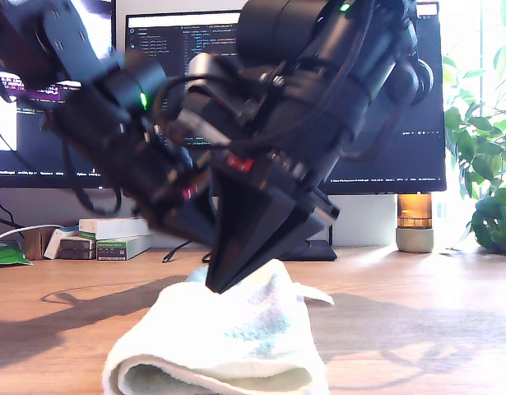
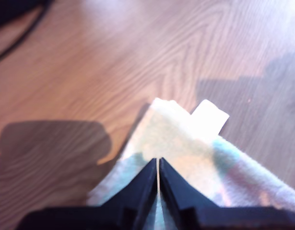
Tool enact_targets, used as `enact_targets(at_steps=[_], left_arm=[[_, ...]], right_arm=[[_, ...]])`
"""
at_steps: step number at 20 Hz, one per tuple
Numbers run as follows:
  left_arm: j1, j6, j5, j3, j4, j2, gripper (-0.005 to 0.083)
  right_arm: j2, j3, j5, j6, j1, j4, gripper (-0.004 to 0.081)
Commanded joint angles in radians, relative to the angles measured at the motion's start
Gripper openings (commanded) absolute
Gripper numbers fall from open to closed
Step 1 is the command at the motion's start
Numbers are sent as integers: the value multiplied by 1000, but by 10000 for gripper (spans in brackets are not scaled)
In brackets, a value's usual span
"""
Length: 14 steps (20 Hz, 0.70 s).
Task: Fold the tea towel to a neat square and place it to the right
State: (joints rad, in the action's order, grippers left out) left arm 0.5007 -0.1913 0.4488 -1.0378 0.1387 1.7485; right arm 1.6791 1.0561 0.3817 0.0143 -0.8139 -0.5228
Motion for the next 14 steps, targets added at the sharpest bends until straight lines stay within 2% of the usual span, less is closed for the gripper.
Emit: enact_targets(at_steps=[1, 3, 6, 10, 14], left_arm=[[-6, -12, -9, 16, 4, -23, -19], [-21, -12, -12, 17, 21, -50, -19], [-40, -25, -11, 21, 50, -95, -19], [-54, -55, 9, 80, 35, -181, -19], [-54, -74, 24, 243, -91, -335, -19]], right_arm=[[-28, -10, -24, 26, -9, 9, -11], [-56, -11, -109, 41, -9, 6, -11], [-105, -12, -157, 74, -2, 6, -11], [-198, -52, -176, 124, -2, 74, -11], [-323, -178, -182, 146, 3, 163, -11]])
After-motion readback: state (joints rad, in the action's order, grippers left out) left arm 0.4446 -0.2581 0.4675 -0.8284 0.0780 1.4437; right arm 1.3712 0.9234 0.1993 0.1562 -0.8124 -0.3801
